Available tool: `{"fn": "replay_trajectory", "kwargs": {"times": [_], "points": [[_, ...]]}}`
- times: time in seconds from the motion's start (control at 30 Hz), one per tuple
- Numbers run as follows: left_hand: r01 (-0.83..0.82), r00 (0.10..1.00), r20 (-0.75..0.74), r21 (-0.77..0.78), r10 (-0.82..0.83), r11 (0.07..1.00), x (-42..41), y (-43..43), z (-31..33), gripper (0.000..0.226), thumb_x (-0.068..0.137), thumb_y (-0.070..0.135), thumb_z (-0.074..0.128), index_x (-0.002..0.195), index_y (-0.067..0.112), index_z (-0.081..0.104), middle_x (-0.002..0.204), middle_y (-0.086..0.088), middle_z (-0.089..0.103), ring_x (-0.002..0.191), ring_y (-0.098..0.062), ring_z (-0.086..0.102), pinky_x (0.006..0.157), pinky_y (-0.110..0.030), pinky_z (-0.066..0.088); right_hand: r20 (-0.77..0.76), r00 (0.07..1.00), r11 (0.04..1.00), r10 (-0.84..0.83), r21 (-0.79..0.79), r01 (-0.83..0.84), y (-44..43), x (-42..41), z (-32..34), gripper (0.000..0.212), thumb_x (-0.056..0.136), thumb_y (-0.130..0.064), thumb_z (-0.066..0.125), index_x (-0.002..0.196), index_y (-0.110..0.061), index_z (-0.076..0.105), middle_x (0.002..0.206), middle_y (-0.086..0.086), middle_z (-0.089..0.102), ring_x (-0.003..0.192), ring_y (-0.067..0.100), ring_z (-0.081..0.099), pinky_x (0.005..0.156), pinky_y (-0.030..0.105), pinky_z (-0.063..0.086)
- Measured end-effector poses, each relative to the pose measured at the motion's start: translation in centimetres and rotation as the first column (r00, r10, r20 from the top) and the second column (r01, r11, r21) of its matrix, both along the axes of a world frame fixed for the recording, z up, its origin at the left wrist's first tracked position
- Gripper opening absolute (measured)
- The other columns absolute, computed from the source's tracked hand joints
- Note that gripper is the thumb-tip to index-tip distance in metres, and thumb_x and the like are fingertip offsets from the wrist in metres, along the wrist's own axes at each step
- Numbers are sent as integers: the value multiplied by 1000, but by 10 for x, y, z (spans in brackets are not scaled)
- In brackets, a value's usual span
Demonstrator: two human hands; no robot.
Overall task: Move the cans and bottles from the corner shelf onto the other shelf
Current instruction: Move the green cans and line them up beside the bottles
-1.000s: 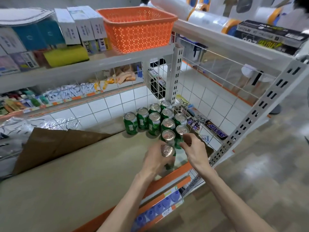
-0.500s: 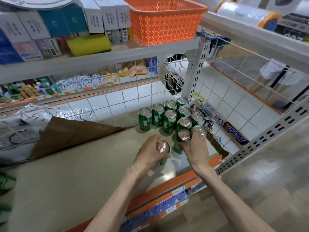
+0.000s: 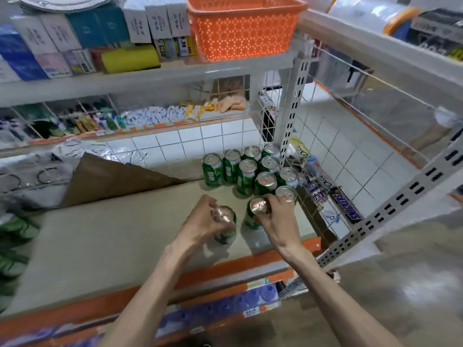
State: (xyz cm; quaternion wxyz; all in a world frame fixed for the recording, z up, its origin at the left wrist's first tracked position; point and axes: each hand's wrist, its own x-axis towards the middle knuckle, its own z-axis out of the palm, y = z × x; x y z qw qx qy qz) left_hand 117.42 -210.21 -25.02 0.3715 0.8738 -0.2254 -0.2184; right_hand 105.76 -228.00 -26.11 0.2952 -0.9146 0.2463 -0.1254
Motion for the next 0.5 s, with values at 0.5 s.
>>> {"fn": "replay_trajectory", "kwargs": {"times": [0.5], "points": [[-142,987,82,17,140,990,-33,6,3,68,75,12,85,136,14,56,133,-7,60,118,-22,60,98,-26,46,-66,943,918,326,260,-299,-28,-4,22,54,82,-23,72,130,-14,49,121,8,63,111,27,59,94,40,48]]}}
